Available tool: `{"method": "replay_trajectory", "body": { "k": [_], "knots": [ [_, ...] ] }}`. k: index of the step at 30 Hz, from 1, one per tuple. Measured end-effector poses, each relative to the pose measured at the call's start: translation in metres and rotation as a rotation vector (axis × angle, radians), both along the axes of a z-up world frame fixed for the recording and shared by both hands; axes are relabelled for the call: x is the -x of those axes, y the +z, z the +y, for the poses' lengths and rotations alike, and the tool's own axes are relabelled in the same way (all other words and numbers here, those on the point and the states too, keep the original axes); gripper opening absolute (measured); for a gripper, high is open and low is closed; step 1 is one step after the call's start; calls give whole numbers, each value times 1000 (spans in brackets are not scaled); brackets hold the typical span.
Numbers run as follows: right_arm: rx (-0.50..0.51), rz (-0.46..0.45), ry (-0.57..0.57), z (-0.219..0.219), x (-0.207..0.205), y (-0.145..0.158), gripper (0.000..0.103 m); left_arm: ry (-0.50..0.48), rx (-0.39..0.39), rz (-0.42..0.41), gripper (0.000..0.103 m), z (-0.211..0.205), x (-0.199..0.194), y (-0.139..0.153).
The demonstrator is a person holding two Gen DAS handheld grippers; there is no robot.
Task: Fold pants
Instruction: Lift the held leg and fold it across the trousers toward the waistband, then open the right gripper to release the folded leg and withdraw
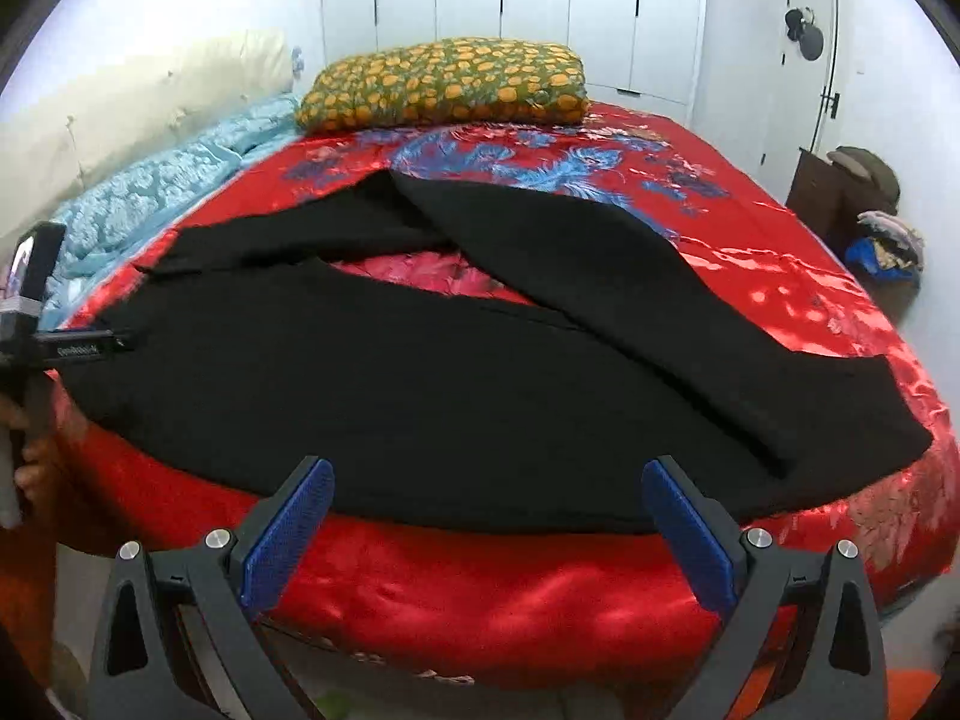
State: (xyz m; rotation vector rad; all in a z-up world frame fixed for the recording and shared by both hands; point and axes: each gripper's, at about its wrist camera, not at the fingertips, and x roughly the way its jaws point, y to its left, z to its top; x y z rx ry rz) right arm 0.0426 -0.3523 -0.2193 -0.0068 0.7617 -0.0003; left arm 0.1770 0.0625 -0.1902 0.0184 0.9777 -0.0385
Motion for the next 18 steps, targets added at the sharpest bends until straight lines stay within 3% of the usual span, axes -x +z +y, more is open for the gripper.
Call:
{"method": "replay_trajectory", "body": {
  "k": [10,18],
  "knots": [
    [-152,3,-156,-46,5,-4,102,58,23,28,102,13,-8,-9],
    [-171,33,-155,-46,-5,-9,102,63,3,8,102,9,-12,-9]
  ]
}}
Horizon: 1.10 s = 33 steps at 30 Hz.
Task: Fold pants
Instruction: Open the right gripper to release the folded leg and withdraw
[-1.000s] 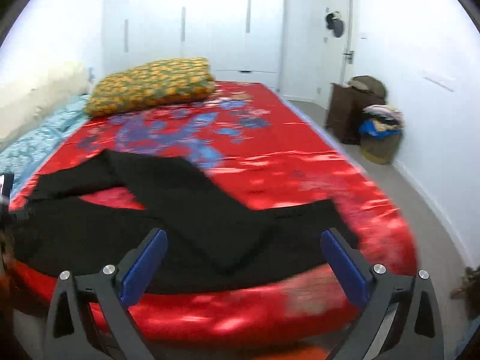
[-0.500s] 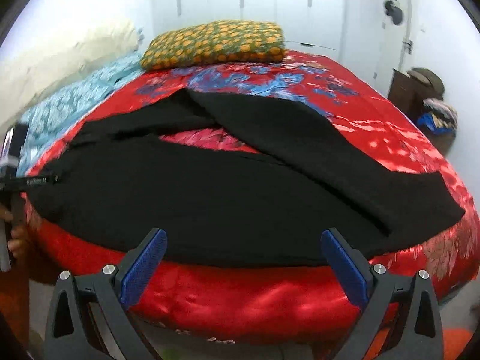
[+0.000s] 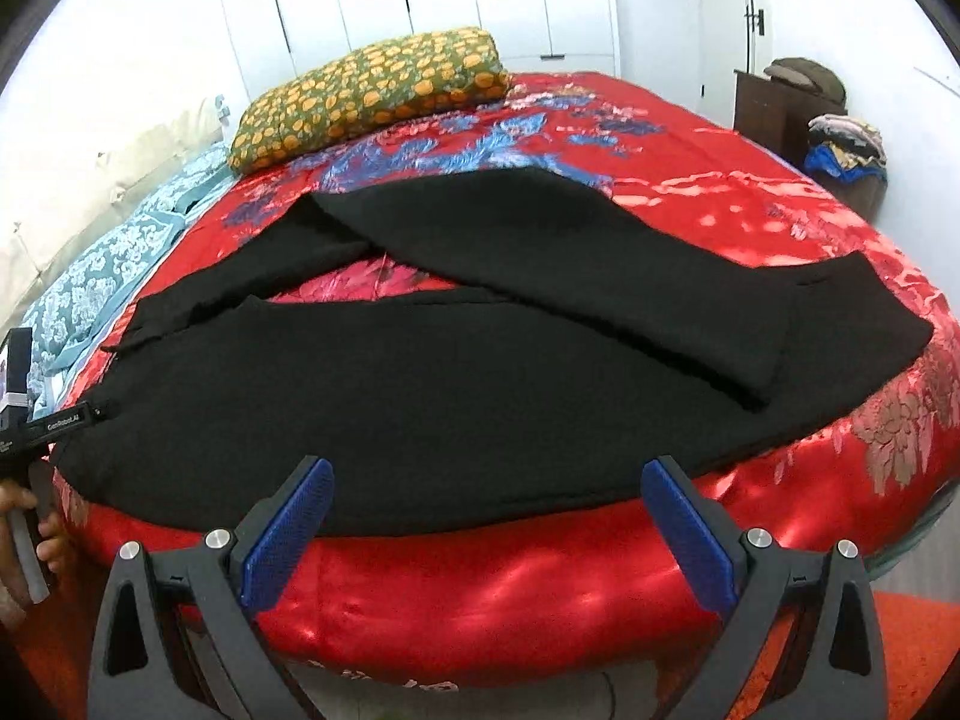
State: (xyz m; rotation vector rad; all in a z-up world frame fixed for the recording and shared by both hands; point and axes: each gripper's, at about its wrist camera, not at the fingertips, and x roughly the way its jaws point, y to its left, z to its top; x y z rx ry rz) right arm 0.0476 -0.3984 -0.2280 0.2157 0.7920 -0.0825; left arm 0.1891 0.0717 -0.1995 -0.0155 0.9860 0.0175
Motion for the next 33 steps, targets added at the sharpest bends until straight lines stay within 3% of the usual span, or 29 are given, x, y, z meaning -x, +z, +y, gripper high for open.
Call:
{"method": "replay_trajectory", "body": {
  "k": [10,15,25,29,33],
  "knots": [
    [34,24,62,18,-14,-12,102,-7,-39,-15,102,-10,-7,-5],
    [56,-17,90,26,-17,-9,102,-5,-56,3,102,-11,-10,-14],
    [-10,8,160,34,-26,-19,102,-24,-111,14,103,-18,-10,-26],
    [-61,-4,86,12,-26,-20,102,-30,-120,0,103,-19,-7,-27],
    [-184,-41,-105,-32,-16,-23,102,-28,-127,-8,103,-20,-6,-27]
  ]
}}
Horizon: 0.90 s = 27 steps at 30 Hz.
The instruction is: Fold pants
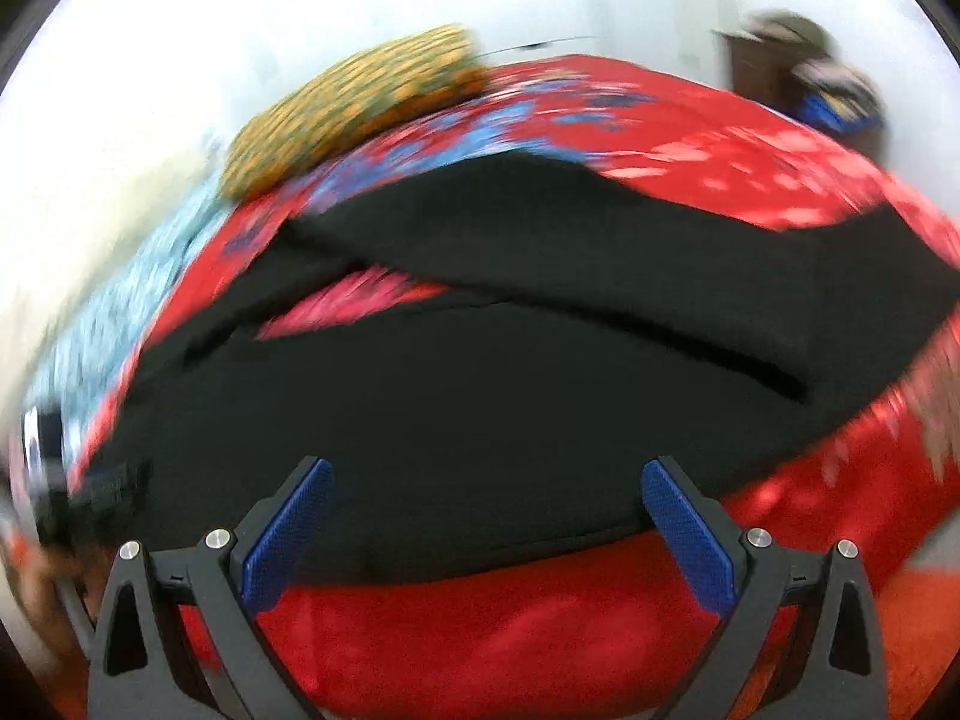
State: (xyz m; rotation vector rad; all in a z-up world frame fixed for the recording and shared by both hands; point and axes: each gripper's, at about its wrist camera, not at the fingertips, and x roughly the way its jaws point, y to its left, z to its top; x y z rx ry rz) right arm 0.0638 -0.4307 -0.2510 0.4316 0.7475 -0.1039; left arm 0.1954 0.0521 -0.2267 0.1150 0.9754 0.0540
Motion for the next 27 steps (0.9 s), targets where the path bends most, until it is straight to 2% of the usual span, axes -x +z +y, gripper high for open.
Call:
{"method": "replay_trajectory", "body": {
  "k": [2,5,8,9,11,14,16,20,22,23,24,25,26,27],
  "knots": [
    [-96,-39,-35,-13,5,1,102,2,-6,-7,103,-1,1,-1],
    [-247,-110,36,-14,0,2,102,7,-12,-18,103,-2,3,-1],
    [-244,-118,90,-11,-19,2,102,8,-19,-29,103,-2,5,-1],
    [-239,-95,82,-15,-27,-3,102,4,-23,-32,103,-3,7,-1],
    [-245,-37,19,-33,-36,-18,102,-7,-26,-34,103,-1,8,-2],
    [-298,-93,-110,-64,-31,-19,100,-13,-24,-32,103,1,8,-1],
    [-305,-109,-155,-78,-31,-17,100,-9,-26,-34,103,0,8,-1],
    [-406,-147,-271,-111,-29,-24,100,5,-33,-34,103,-2,7,-2],
    [-457,-146,-291,-121,-30,-26,99,9,-31,-28,103,-2,7,-1],
    [-460,-133,-289,-124,-33,-25,96,12,-30,-24,103,-2,6,-1],
    [-450,-125,-286,-125,-36,-23,83,14,-30,-19,103,-2,6,0],
    [-435,-113,-280,-126,-38,-22,67,16,-31,-13,103,-2,5,0],
    [-426,-95,-283,-129,-39,-21,57,19,-31,-5,103,-2,4,1],
    [-422,-87,-291,-133,-38,-22,34,23,-34,8,103,-3,4,2]
  ]
}}
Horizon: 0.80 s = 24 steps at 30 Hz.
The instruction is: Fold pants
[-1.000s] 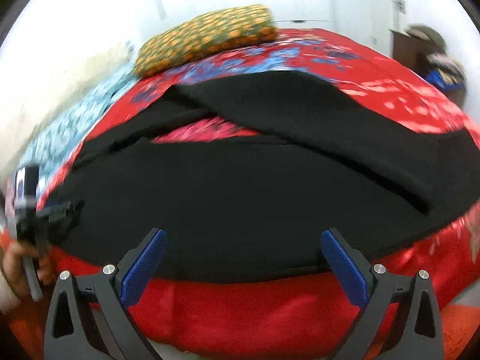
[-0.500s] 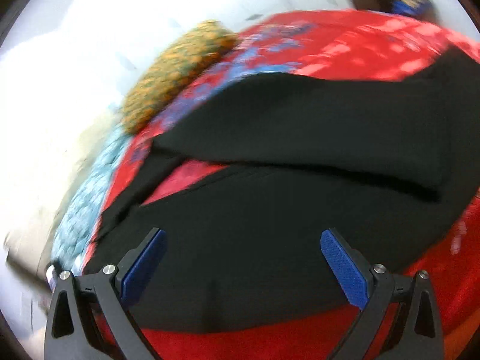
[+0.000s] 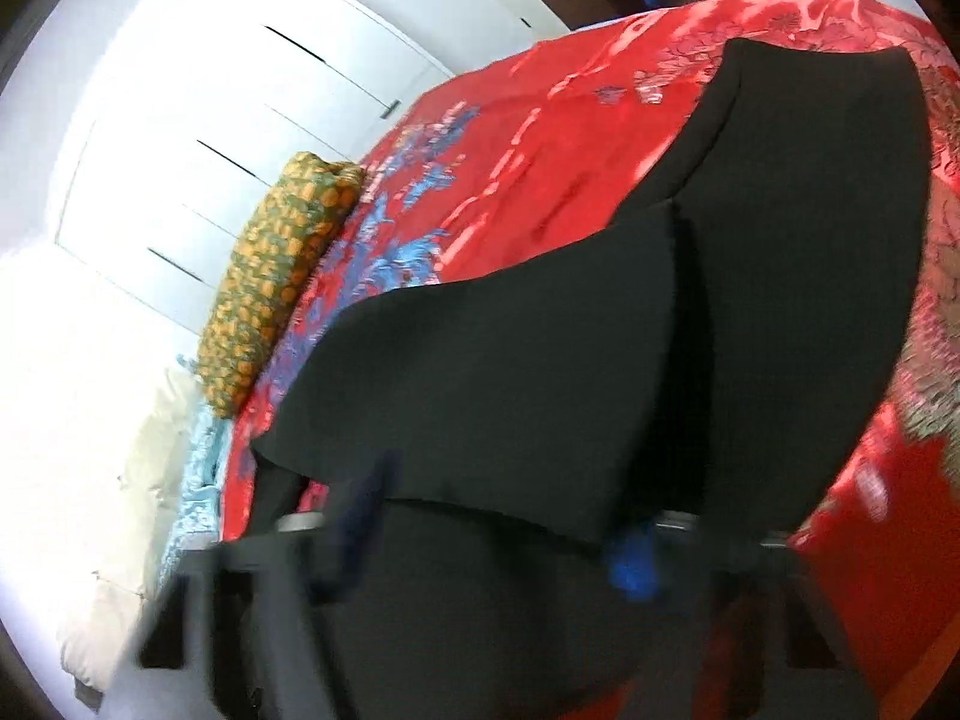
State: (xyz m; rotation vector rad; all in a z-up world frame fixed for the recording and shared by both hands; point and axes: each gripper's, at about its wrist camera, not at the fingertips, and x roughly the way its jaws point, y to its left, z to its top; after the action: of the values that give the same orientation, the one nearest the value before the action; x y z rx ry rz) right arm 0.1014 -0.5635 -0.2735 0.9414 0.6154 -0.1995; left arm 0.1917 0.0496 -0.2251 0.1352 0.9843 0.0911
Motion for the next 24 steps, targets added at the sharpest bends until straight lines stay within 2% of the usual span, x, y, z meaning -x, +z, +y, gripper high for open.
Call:
{"method": "replay_trajectory", "body": {
  "k": [1,3,7,8,12,15,17,20,23,24],
  "knots": [
    [-6,7,-13,-5,1,0,19,5,-4,22,102,-1,-1,2],
    [-6,5,-36,-10,5,3,17,0,-5,70,102,-7,-5,7],
    [64,-63,-25,-12,10,32,14,-118,88,99,102,-34,-24,29],
    [112,-87,-10,-10,10,45,14,-152,117,108,102,-45,-36,36],
    [177,-145,14,-7,15,68,14,-233,297,182,102,-84,-101,51],
    [173,-164,20,-10,17,71,14,-166,468,229,102,-102,-169,47],
    [171,-170,30,-12,19,71,14,-102,543,259,102,-106,-206,37],
    [164,-179,38,-17,24,71,14,4,624,289,102,-107,-243,17],
    [165,-188,40,-24,34,73,14,97,686,275,101,-102,-263,6],
    [164,-190,39,-26,36,73,14,122,707,260,97,-98,-270,5]
  ]
}}
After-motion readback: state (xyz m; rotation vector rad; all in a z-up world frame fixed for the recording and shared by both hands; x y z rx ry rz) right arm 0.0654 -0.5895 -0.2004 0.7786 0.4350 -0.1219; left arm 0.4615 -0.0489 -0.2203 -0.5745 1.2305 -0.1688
